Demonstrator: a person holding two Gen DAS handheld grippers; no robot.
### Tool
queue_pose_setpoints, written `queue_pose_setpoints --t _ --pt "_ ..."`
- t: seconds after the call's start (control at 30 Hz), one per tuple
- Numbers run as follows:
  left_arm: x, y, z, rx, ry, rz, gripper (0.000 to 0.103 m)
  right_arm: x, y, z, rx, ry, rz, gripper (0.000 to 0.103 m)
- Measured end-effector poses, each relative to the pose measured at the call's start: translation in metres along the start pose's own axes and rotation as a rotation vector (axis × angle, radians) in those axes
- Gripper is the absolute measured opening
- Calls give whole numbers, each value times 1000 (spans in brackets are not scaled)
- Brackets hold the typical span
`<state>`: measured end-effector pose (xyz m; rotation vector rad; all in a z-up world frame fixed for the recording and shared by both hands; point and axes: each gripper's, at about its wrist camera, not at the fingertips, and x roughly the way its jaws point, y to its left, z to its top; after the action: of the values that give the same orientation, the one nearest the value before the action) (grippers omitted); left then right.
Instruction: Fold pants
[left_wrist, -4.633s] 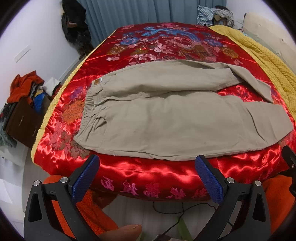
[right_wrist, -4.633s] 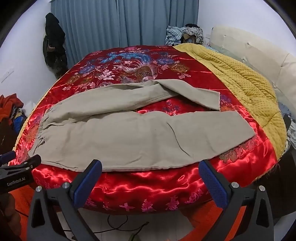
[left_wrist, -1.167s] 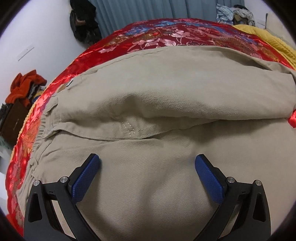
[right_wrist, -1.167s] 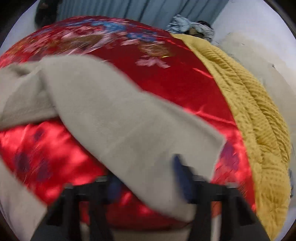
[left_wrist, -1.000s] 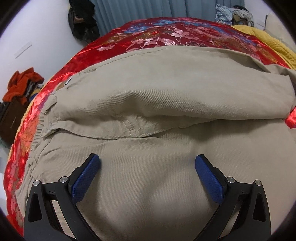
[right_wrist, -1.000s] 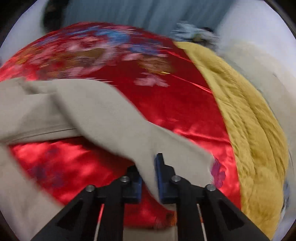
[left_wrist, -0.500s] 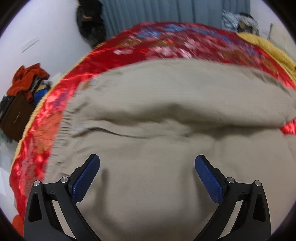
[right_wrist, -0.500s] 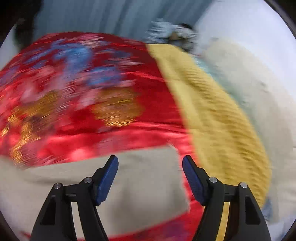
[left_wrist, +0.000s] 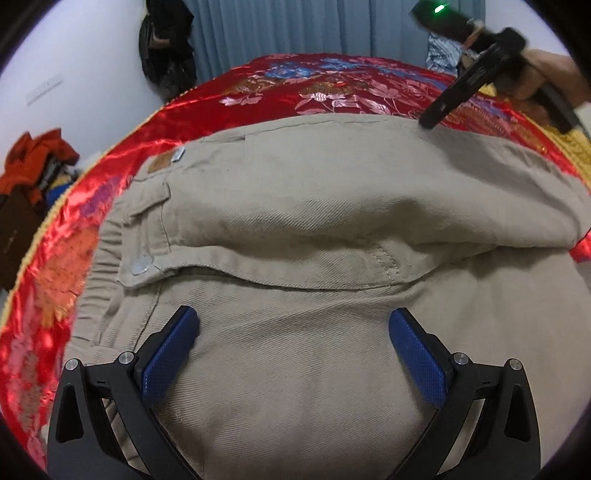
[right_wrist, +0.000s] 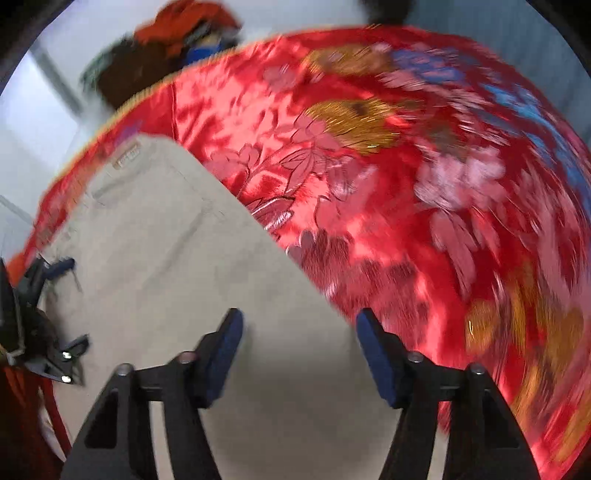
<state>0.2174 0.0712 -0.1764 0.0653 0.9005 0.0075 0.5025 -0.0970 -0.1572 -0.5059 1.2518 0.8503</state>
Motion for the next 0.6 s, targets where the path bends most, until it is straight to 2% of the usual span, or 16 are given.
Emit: queue_pose_setpoints --t 0.07,0.13,0.17,0.2,0.23,0.33,0.4,0.43,0.47,0.53,0.57,0.6 --pt "1 0 0 -5 2 -9 103 23 3 12 -62 131 14 49" --pt "0 -1 0 -8 1 -14 103 34 6 18 -118 219 -6 35" --pt "0 0 0 -10 2 -16 103 35 11 19 -153 253 -32 18" --pt "1 0 0 -11 3 -18 103 34 17 20 -197 281 -60 8" --pt "1 0 0 -12 5 -18 103 30 26 22 -245 295 -89 3" --pt "1 0 -1 -16 6 -18 103 25 44 33 -325 292 -193 1" --pt "1 1 -2 -14 6 -24 103 27 53 43 -381 229 -388 0" --pt "1 0 -2 -11 5 -28 103 30 59 49 -400 175 -499 0" --pt "1 0 -2 -12 6 -27 103 30 63 53 -383 112 -573 0" --pt "2 1 -3 -18 10 -29 103 28 67 55 -290 12 -597 4" --pt "2 2 -3 -20 10 -32 103 20 62 52 -230 -21 -571 12" --pt "1 1 -3 -21 11 -33 103 12 56 42 -168 -54 -529 24"
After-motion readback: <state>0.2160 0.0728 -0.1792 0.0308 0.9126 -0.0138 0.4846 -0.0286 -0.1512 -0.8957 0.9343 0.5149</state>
